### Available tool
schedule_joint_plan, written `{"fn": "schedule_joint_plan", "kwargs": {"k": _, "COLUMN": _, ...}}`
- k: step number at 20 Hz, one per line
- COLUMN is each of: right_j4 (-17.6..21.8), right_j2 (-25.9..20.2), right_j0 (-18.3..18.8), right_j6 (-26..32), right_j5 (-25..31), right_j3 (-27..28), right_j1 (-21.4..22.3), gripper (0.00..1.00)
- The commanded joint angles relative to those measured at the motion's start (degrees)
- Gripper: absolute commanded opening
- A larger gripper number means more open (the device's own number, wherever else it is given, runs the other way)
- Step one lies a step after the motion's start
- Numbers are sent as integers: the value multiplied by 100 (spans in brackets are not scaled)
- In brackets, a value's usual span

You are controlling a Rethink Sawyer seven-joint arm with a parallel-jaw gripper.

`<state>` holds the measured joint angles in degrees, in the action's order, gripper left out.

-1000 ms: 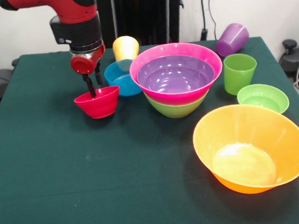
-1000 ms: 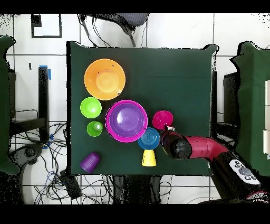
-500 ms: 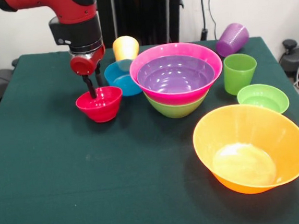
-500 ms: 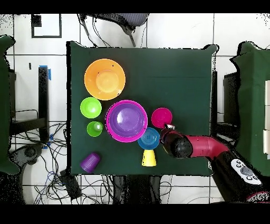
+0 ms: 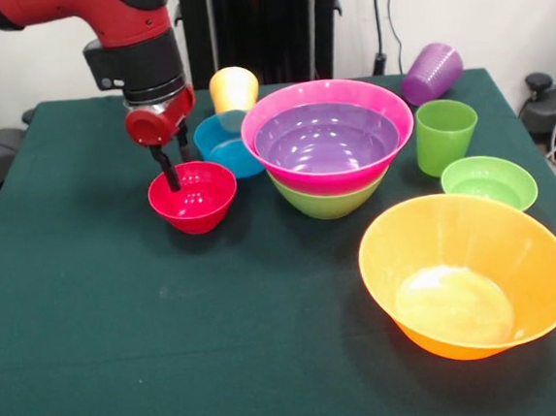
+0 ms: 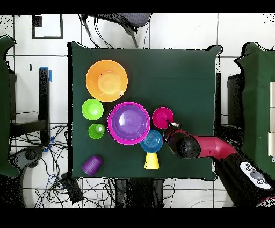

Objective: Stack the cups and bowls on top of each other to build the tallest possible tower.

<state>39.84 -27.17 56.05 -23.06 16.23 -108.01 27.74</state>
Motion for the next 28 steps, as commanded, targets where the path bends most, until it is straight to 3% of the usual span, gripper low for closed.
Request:
{"fn": "schedule_joint_plan", "kwargs": {"k": 1, "right_j4": 483, "right_j2": -560, "right_j0": -92, "right_j6": -13, "right_j5": 125, "right_j3": 79, "right_j1": -345, "gripper": 100}}
{"fn": "schedule_joint_plan", "kwargs": {"k": 8, "right_j4": 573, "right_j2": -351, "right_j0": -348, "right_j6": -45, "right_j5": 368, "right_j3": 201, "right_j1": -284, "gripper": 100}}
{"fn": "schedule_joint_plan", "kwargs": {"k": 9, "right_j4": 556, "right_j2": -369, "right_j0": -334, "right_j6": -54, "right_j5": 419, "right_j3": 196, "right_j1": -286, "gripper": 0}}
{"fn": "schedule_joint_plan", "kwargs": {"k": 14, "right_j4": 536, "right_j2": -213, "right_j0": -527, "right_j6": -109, "right_j5": 639, "right_j3": 273, "right_j1": -203, "gripper": 0}}
{"fn": "schedule_joint_plan", "kwargs": {"k": 25, "right_j4": 639, "right_j2": -102, "right_j0": -618, "right_j6": -204, "right_j5": 438, "right_j3": 277, "right_j1": -116, "gripper": 0}}
{"fn": "schedule_joint_plan", "kwargs": {"k": 27, "right_j4": 534, "right_j2": -197, "right_j0": -537, "right_j6": -201, "right_j5": 477, "right_j3": 141, "right_j1": 175, "gripper": 0}}
{"fn": "schedule_joint_plan", "kwargs": {"k": 28, "right_j4": 393, "right_j2": -460, "right_j0": -294, "right_j6": -9, "right_j5": 595, "right_j3": -11, "right_j1": 344, "gripper": 0}}
